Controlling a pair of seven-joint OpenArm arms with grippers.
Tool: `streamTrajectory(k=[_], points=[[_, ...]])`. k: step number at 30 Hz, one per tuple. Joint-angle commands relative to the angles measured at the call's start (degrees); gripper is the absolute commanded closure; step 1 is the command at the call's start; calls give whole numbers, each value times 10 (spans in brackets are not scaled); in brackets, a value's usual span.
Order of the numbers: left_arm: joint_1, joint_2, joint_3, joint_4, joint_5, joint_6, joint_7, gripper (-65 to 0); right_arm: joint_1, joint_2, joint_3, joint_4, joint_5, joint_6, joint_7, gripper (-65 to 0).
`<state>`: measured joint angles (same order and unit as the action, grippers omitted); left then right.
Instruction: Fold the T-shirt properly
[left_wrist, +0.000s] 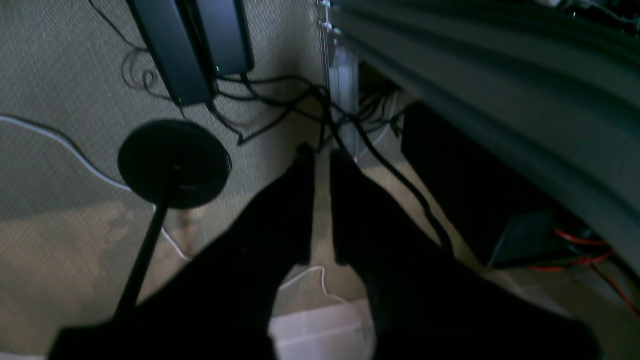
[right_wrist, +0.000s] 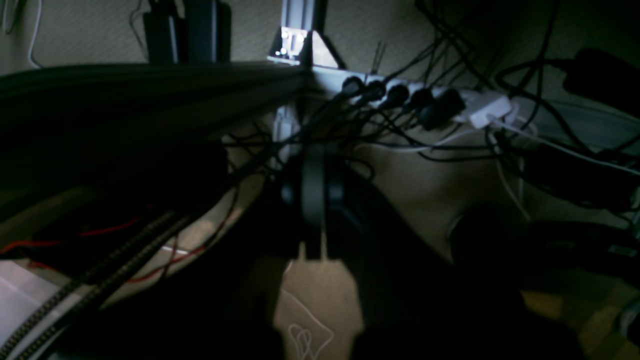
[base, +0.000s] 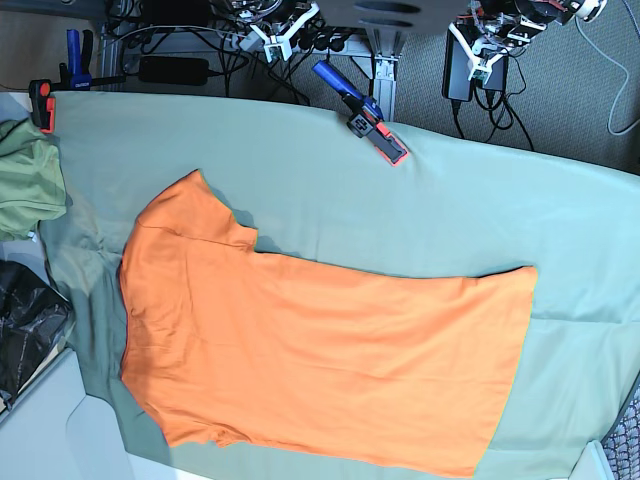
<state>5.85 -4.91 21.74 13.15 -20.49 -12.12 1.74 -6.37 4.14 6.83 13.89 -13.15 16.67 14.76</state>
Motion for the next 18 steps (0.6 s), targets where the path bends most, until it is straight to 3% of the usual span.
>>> streamTrajectory(k=[1, 18], points=[[1, 0, 1, 3, 0, -10, -5, -58, -3, 3, -1, 3, 1, -47, 9, 0], [1, 0, 1, 3, 0, -10, -19, -58, -3, 3, -1, 3, 1, -47, 22, 0]])
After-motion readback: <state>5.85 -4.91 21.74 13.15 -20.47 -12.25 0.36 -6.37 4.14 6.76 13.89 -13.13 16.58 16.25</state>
